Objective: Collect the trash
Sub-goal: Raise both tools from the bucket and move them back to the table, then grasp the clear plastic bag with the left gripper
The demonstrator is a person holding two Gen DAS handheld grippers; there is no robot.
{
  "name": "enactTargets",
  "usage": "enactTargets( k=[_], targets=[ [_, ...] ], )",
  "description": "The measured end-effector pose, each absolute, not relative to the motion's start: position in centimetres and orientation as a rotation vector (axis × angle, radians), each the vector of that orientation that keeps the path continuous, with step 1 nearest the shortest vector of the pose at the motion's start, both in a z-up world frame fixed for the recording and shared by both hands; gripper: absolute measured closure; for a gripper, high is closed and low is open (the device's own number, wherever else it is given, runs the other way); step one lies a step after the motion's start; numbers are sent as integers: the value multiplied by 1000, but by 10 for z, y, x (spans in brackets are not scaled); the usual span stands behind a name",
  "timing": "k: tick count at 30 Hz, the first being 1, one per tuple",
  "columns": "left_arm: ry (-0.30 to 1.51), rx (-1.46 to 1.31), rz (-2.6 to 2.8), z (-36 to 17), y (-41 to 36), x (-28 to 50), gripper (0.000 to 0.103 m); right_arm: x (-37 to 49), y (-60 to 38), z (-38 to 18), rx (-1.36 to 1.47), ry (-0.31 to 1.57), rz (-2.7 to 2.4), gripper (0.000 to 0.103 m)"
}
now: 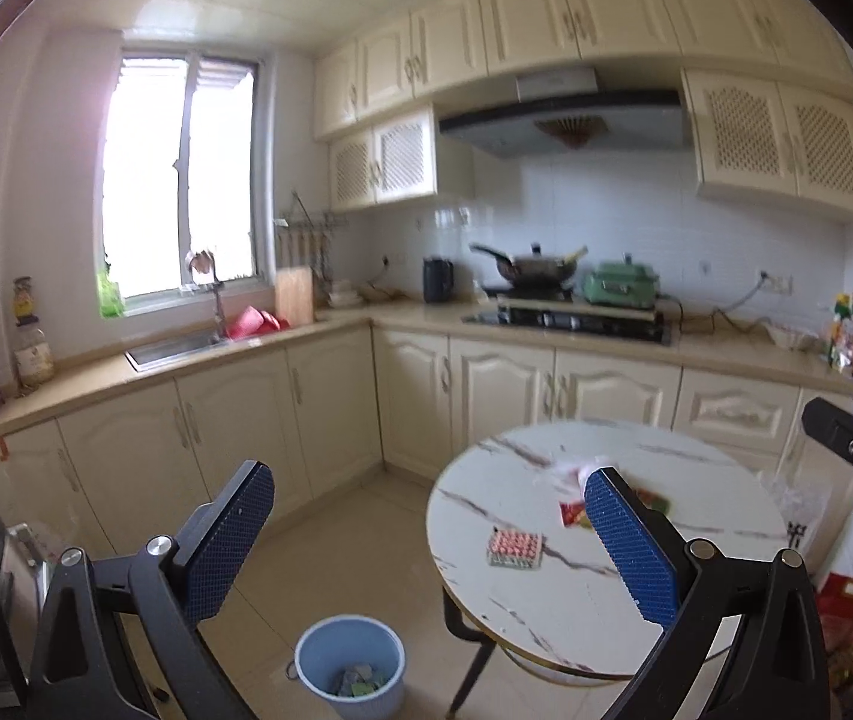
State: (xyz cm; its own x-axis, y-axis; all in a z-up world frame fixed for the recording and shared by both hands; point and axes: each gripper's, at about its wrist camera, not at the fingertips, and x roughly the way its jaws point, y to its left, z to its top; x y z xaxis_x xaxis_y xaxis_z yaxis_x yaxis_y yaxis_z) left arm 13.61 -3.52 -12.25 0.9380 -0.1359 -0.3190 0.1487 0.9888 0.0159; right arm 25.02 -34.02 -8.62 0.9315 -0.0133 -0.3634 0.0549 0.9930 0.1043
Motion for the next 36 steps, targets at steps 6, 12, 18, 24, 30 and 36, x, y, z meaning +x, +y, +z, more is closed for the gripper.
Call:
enactTargets(
  k=[6, 12, 18, 24, 30, 36],
  targets=[
    [474, 77, -185, -143, -74, 222, 1, 311, -385, -141, 149, 548, -117, 0],
    [593, 118, -244, -152, -112, 319, 1, 379, -418, -209, 178, 742, -146, 0],
    [679, 124, -330, -164, -135, 392, 1, 436, -442, -259, 228, 862, -142, 0],
    [701, 134, -372, -170, -157, 468, 1, 484, -450, -298, 271, 955, -141, 0],
    [709, 179, -471, -179, -200, 536, 1, 486, -464, -311, 264, 977, -212, 0],
    [786, 259, -536, -204, -260, 597, 1, 482, -490, -315, 271, 978, -267, 0]
  ],
)
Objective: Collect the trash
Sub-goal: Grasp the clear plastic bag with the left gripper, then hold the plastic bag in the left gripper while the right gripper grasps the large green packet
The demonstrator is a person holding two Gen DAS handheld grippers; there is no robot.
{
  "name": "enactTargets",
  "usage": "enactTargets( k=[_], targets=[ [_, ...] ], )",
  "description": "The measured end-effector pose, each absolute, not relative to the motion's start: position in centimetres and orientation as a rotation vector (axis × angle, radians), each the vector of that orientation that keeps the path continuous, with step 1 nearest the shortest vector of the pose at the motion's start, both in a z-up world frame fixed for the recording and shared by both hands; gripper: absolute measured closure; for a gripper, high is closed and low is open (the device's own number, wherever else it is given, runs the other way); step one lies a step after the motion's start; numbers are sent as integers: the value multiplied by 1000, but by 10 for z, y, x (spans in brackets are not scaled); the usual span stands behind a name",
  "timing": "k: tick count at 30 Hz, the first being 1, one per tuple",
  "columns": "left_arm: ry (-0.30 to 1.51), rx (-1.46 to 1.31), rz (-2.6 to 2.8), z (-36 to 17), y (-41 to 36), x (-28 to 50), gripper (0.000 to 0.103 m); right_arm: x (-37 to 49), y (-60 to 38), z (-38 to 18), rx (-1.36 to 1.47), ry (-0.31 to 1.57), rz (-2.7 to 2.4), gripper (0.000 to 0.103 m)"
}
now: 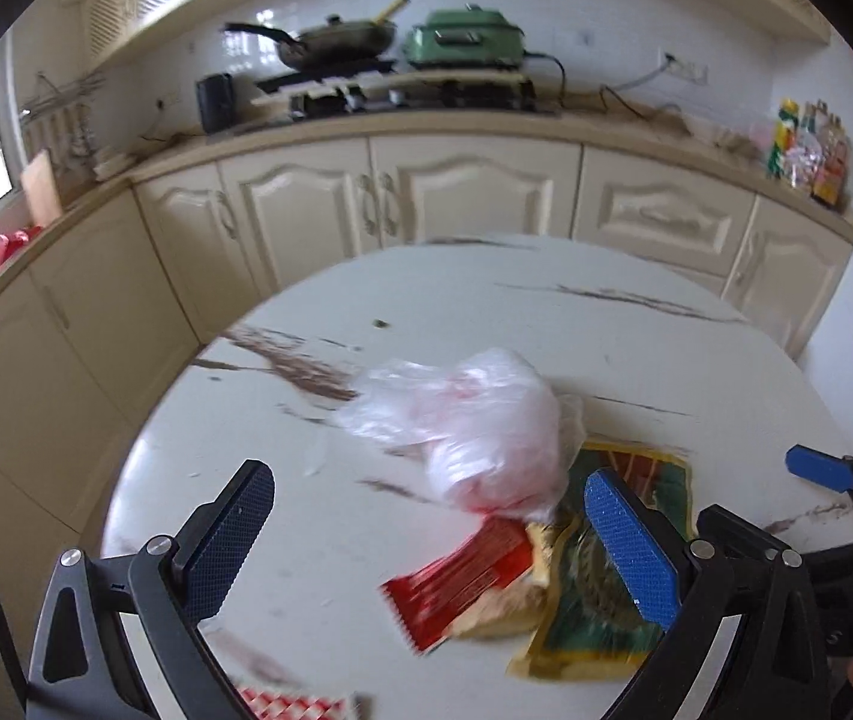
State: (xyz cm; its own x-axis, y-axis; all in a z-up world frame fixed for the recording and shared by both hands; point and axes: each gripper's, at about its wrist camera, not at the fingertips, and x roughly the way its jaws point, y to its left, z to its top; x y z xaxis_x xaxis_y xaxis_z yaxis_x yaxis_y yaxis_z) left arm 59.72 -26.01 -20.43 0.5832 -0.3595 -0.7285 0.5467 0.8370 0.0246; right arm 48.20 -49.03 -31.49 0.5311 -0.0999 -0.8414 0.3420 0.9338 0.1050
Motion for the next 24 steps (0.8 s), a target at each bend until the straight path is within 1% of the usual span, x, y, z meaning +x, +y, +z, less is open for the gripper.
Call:
enactTargets(
  k=[2, 4, 5, 7, 8, 9, 14, 19, 24],
  targets=[
    [799, 272, -537, -210, -275, 616, 1, 483, -498, -316, 285, 981, -280, 0],
    [821, 285, -549, -215, -289, 635, 4, 486, -503, -319, 287, 994, -291, 0],
    [819, 285, -551, -215, -295, 641, 8, 487, -504, -320, 285, 1000, -290, 0],
    [846, 275, -578, -220, -304, 659, 24, 490, -506, -323, 288, 1005, -284, 0],
    [866, 263, -595, -223, -308, 663, 45, 491, -507, -323, 290, 1006, -280, 0],
    [884, 251, -610, -225, -309, 668, 49, 492, -507, -323, 290, 1006, -275, 0],
    [847, 180, -611, -215, -284, 678, 53, 489, -499, -319, 290, 996, -255, 0],
    [752, 128, -582, -190, -241, 662, 53, 489, -474, -314, 276, 994, -215, 0],
    [694, 135, -538, -180, -206, 642, 53, 500, -435, -309, 234, 999, -176, 0]
  ],
)
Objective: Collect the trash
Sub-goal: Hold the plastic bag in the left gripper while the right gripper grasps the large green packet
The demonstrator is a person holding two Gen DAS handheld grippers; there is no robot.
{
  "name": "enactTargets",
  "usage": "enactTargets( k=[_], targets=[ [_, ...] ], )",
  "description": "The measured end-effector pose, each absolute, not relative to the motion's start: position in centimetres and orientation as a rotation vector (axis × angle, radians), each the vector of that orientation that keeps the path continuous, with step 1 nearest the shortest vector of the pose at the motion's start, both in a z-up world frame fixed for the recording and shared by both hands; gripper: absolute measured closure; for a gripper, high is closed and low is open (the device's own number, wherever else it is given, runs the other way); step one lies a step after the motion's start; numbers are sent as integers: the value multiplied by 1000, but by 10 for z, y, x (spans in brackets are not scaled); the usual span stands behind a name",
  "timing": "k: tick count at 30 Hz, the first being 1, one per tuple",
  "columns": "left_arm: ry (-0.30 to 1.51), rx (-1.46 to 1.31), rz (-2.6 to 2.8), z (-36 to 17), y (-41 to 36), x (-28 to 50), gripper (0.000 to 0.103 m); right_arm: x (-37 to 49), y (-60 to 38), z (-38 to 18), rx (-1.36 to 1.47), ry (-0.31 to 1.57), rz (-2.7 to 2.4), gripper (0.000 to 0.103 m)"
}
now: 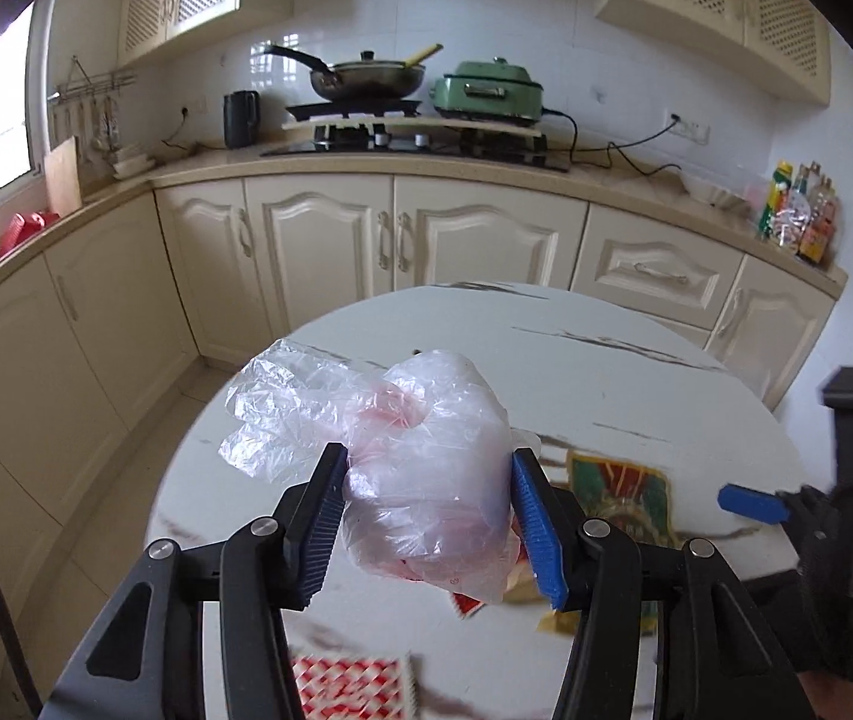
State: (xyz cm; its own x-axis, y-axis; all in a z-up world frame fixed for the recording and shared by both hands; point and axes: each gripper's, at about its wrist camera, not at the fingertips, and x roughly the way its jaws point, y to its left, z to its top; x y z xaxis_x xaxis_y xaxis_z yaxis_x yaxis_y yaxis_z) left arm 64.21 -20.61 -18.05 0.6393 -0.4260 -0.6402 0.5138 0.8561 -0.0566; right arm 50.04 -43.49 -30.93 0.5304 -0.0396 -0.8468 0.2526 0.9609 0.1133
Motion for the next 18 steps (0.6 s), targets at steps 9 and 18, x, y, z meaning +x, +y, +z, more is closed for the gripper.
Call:
enactTargets(
  k=[9, 18],
  targets=[
    [677, 107, -527, -175, -149, 581, 53, 505, -434, -323, 169, 1059, -211, 0],
    [673, 66, -548, -164, -104, 523, 53, 477, -453, -308, 157, 1027, -226, 0]
  ],
)
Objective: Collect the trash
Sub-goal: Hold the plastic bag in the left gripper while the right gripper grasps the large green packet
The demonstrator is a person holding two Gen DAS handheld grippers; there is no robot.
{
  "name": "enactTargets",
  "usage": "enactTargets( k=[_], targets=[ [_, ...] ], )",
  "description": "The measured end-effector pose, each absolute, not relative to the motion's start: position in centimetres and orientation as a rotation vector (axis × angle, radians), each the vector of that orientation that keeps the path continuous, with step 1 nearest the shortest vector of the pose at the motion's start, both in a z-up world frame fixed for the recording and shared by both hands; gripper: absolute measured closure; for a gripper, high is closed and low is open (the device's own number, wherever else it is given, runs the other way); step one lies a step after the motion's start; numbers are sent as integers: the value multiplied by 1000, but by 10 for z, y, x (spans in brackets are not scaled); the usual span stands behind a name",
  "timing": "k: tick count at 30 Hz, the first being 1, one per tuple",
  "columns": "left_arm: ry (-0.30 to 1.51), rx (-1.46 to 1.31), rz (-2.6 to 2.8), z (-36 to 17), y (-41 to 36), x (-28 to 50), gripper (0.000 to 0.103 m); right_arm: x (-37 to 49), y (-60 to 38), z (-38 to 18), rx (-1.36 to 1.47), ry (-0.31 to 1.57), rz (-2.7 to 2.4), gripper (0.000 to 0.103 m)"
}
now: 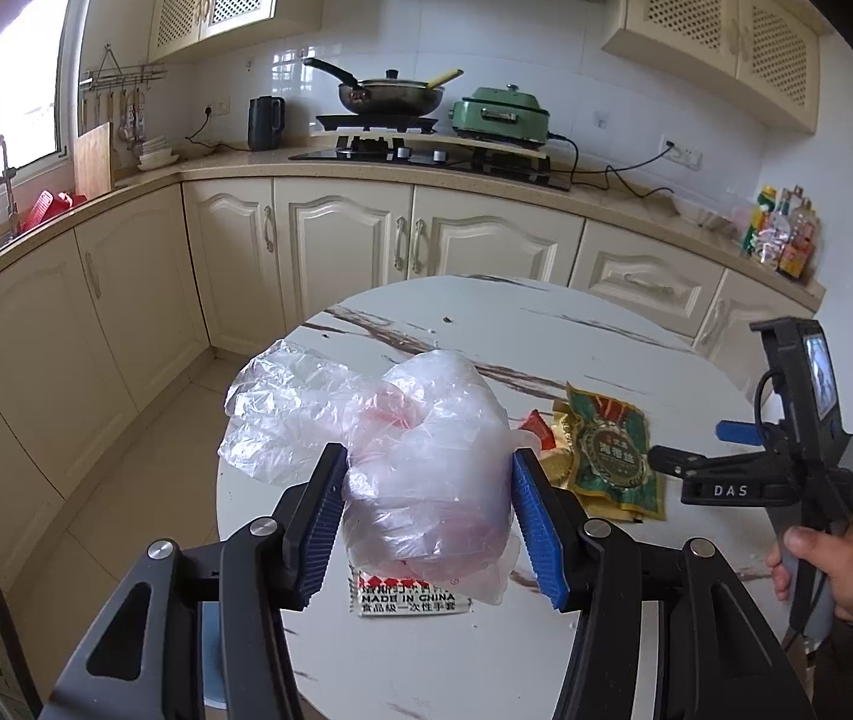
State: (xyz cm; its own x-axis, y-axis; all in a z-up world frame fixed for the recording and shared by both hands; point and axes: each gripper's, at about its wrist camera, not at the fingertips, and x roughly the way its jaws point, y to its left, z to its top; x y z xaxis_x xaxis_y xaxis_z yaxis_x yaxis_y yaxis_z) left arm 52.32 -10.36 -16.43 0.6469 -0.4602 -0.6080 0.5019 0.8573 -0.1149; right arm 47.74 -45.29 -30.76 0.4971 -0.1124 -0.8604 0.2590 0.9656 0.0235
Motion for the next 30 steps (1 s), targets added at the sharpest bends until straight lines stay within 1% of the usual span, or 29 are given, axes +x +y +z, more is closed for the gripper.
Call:
enactTargets(
  k=[3, 8, 13, 17, 20, 21, 22, 24, 27, 30],
  targets=[
    [678, 73, -551, -161, -97, 516, 53, 489, -422, -303, 101, 1019, -142, 0],
    [677, 76, -536, -155, -84, 501, 52, 509, -391, -317, 26, 1052, -78, 0],
    [692, 68, -551, -152, -76, 492, 52, 515, -407, -329, 126, 1046, 18, 0],
    [702, 55, -568, -150, -75, 492, 52, 514, -411, -332, 94, 1042, 35, 0],
    [706, 59, -572, -148, -75, 492, 52, 509, -410, -331, 69, 1040, 45, 7],
    [707, 60, -572, -147, -74, 494, 52, 507, -411, -329, 69, 1038, 56, 13],
    [708, 60, -570, -146, -72, 492, 52, 505, -412, -328, 75, 1031, 75, 23],
    [711, 61, -566, -143, -70, 496, 52, 504, -414, -325, 89, 1031, 105, 37],
    [711, 60, -562, -140, -67, 494, 52, 503, -416, -324, 90, 1034, 121, 42],
    [711, 61, -563, -140, -66, 493, 52, 504, -416, -323, 85, 1032, 123, 43]
  ],
)
